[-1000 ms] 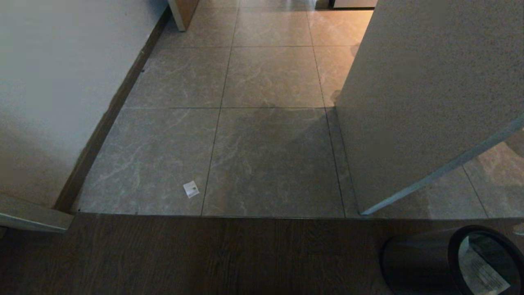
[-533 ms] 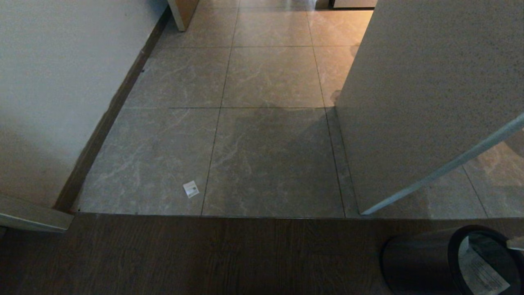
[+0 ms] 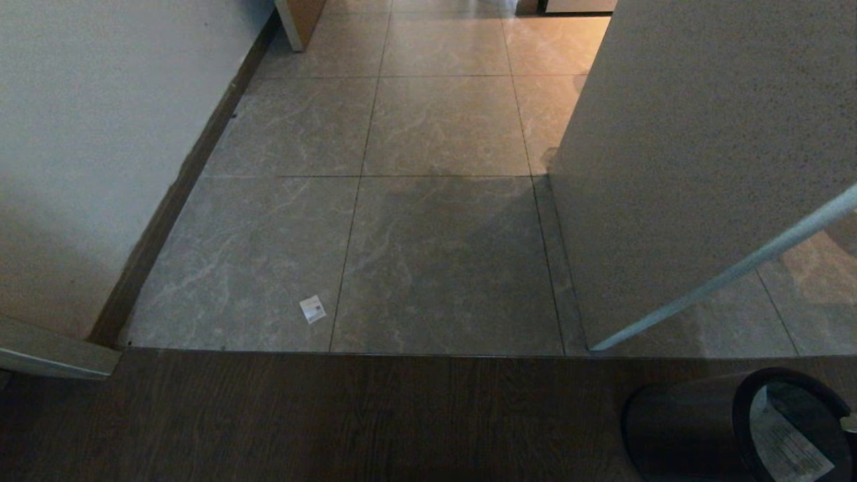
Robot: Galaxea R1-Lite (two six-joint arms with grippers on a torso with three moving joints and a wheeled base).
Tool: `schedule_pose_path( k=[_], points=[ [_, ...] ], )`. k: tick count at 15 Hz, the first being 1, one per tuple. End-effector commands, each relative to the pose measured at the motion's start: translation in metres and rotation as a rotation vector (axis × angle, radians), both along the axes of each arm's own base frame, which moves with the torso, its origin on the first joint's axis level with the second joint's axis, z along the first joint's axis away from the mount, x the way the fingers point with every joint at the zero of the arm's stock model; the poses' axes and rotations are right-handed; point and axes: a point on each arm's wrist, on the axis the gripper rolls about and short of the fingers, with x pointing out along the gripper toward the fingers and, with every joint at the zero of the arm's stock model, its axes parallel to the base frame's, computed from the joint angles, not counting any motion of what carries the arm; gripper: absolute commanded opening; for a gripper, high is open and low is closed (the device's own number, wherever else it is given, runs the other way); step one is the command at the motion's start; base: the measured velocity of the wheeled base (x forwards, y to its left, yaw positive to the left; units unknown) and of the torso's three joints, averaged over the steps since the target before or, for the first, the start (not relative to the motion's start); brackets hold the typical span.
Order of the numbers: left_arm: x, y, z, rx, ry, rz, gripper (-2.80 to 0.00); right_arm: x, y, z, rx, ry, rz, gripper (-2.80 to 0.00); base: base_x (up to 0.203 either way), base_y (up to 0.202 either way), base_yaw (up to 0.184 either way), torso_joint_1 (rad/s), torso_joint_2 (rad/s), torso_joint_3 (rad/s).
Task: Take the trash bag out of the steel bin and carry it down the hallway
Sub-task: Place the outer trash can on the ground
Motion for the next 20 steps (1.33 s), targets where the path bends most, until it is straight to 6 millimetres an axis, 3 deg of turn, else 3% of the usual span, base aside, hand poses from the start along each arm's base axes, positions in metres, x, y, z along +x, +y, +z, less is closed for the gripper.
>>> schedule_pose_path(
  k=[1, 10, 17, 18, 20],
  points=[
    [0.000, 0.000, 0.000, 0.000, 0.000, 0.000, -2.80, -0.002, -0.003, -0.013, 0.026, 0.032, 0.011, 0.00, 0.000, 0.000, 0.000, 0.000, 0.00, 0.000],
    [0.000, 0.000, 0.000, 0.000, 0.000, 0.000, -2.80, 0.019, -0.027, -0.047, -0.052, -0.074, 0.107, 0.00, 0.000, 0.000, 0.000, 0.000, 0.00, 0.000],
    [0.000, 0.000, 0.000, 0.000, 0.000, 0.001, -2.80, 0.024, -0.034, -0.063, -0.054, -0.063, 0.126, 0.00, 0.000, 0.000, 0.000, 0.000, 0.00, 0.000],
    [0.000, 0.000, 0.000, 0.000, 0.000, 0.001, -2.80, 0.024, -0.034, -0.063, -0.061, -0.072, 0.128, -2.80, 0.000, 0.000, 0.000, 0.000, 0.00, 0.000],
    [0.000, 0.000, 0.000, 0.000, 0.000, 0.000, -2.80, 0.025, -0.035, -0.065, -0.056, -0.090, 0.141, -2.80, 0.000, 0.000, 0.000, 0.000, 0.00, 0.000]
  ],
)
